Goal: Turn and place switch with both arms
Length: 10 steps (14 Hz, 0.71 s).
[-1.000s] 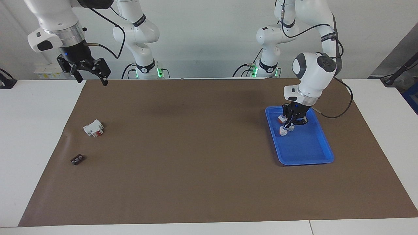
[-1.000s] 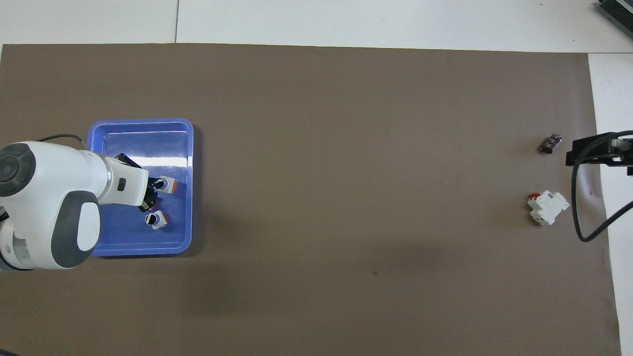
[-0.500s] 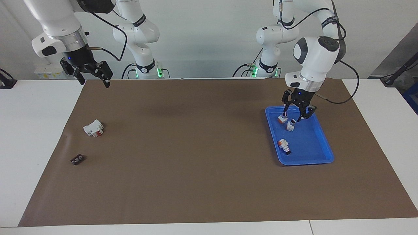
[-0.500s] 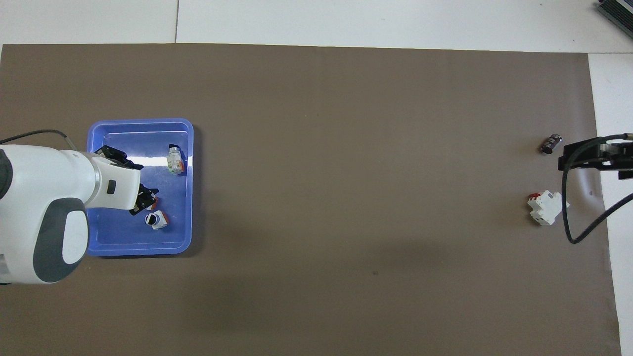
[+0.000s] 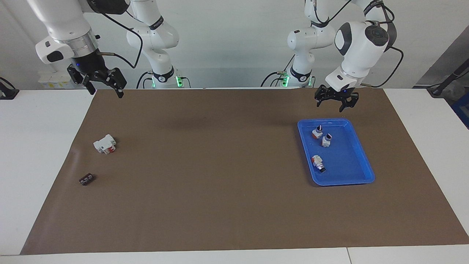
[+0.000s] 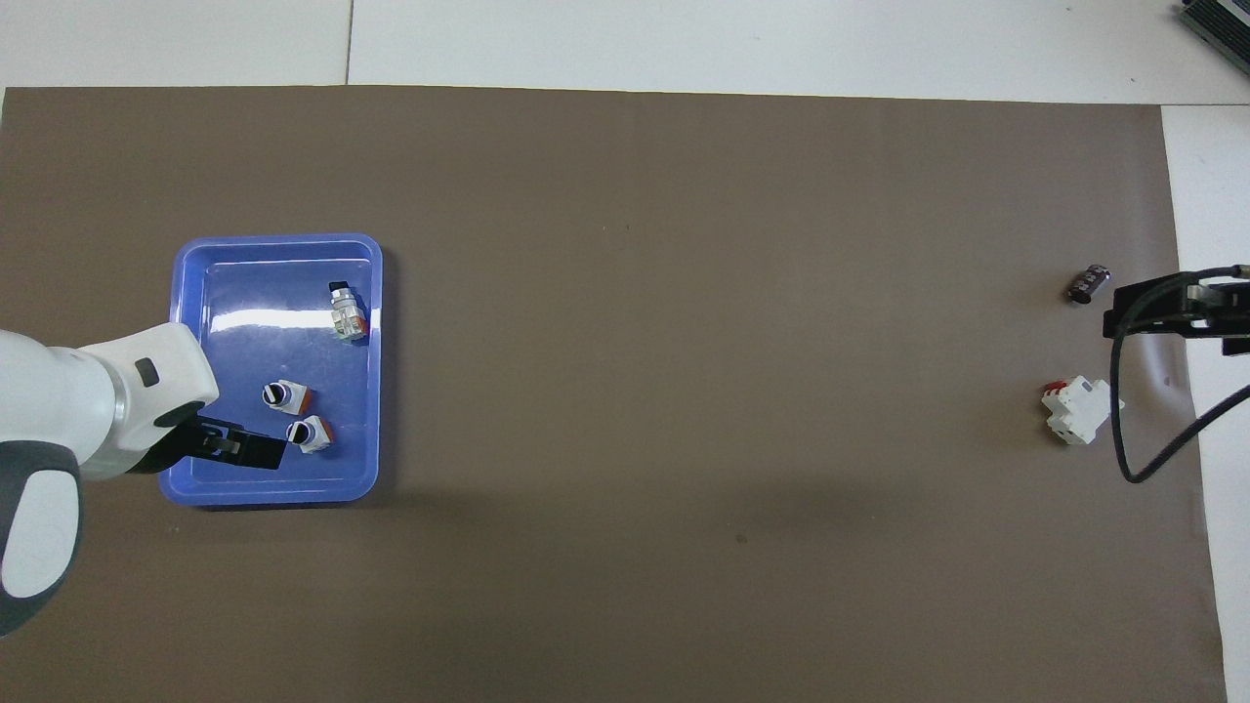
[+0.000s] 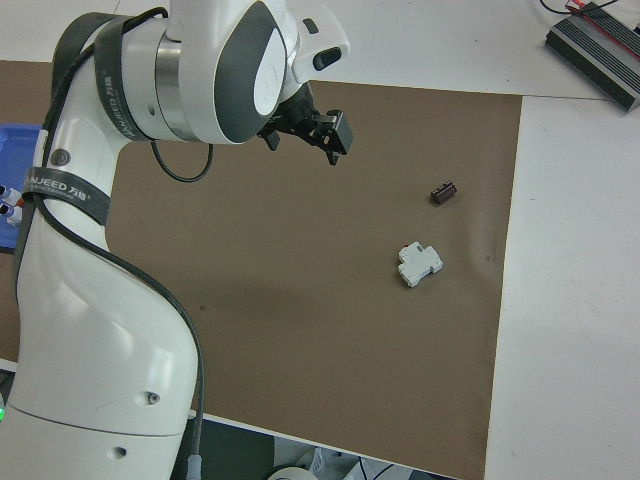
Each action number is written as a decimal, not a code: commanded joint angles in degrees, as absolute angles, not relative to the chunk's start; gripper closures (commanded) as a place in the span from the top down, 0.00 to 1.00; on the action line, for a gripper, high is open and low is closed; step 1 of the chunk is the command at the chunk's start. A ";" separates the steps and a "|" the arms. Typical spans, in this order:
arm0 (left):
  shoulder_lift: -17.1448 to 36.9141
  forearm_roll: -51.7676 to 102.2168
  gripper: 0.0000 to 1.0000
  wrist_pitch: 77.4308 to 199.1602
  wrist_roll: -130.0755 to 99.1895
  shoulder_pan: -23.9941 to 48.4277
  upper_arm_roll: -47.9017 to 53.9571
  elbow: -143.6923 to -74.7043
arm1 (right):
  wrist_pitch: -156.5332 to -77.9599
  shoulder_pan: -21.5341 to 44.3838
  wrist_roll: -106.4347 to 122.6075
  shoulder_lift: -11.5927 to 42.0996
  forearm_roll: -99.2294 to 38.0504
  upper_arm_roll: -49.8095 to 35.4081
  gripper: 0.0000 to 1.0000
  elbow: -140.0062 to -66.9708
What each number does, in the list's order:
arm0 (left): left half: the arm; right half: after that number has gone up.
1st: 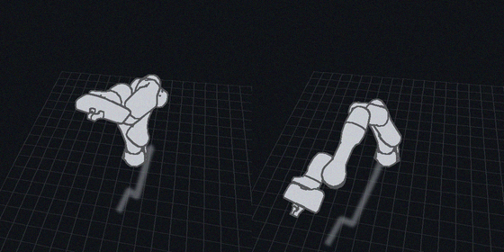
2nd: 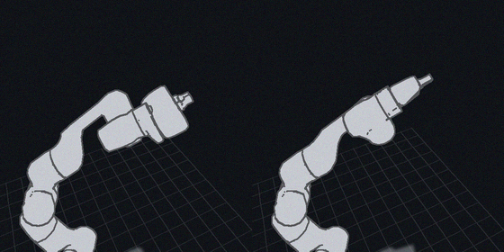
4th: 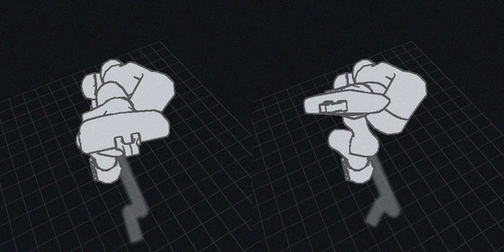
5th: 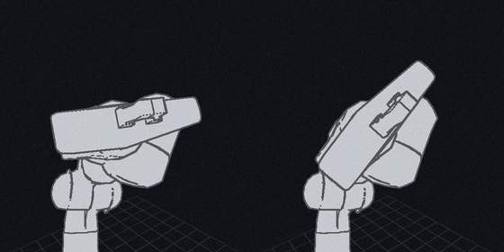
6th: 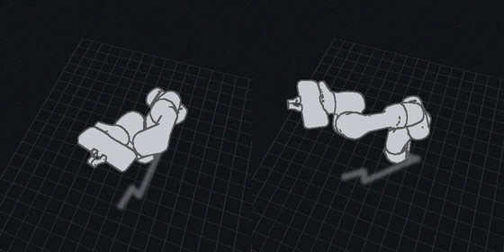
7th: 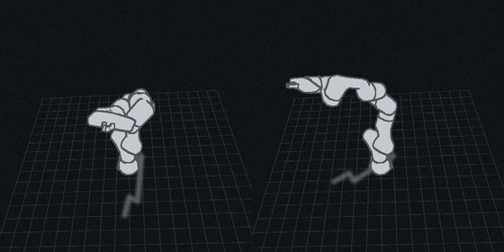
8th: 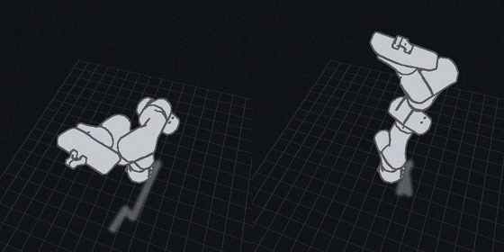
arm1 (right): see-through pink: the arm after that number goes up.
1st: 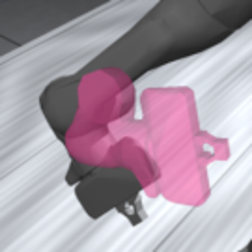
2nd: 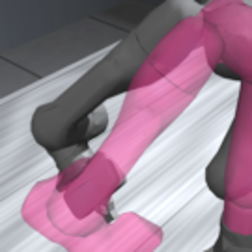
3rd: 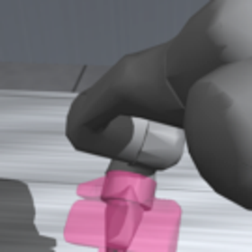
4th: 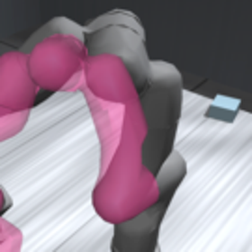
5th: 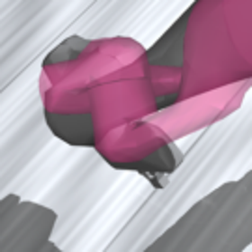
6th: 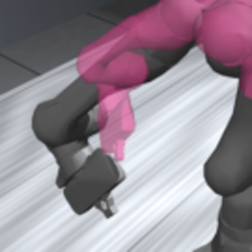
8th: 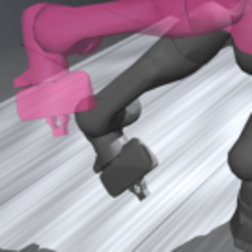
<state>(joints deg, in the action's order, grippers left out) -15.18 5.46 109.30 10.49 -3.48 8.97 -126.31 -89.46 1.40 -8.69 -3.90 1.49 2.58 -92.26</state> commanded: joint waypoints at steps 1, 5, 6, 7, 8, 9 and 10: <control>-13.37 4.40 1.00 108.46 4.40 4.37 0.12 -120.26 | -89.03 1.14 -7.73 -5.45 1.58 2.02 0.99 -93.43; -5.30 4.39 1.00 102.69 4.39 4.49 -2.29 -103.86 | -89.03 0.97 -7.82 -5.45 1.58 2.37 0.99 -93.43; -2.75 4.39 1.00 98.31 4.39 4.22 -2.29 -97.01 | -89.03 1.05 -7.74 -5.54 1.58 2.29 0.99 -93.60; 0.06 4.39 1.00 94.52 4.39 4.04 -2.29 -90.94 | -89.21 1.14 -7.91 -5.62 1.50 2.20 0.99 -93.60; 1.74 4.31 1.00 91.52 4.39 3.52 -2.29 -86.27 | -89.56 1.32 -7.74 -5.62 1.49 2.20 0.99 -93.60; 2.19 4.13 1.00 89.06 4.39 2.91 -2.29 -84.22 | -89.73 1.49 -7.56 -5.63 1.06 2.20 0.99 -93.69; 1.94 3.78 1.00 87.64 4.39 2.90 -2.11 -83.85 | -89.74 1.58 -7.56 -5.63 0.71 2.20 0.99 -93.78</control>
<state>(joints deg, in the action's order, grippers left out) -1.24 5.25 92.87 5.24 3.30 -2.11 -90.10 -89.44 1.65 -8.69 -4.25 1.38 2.44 -92.28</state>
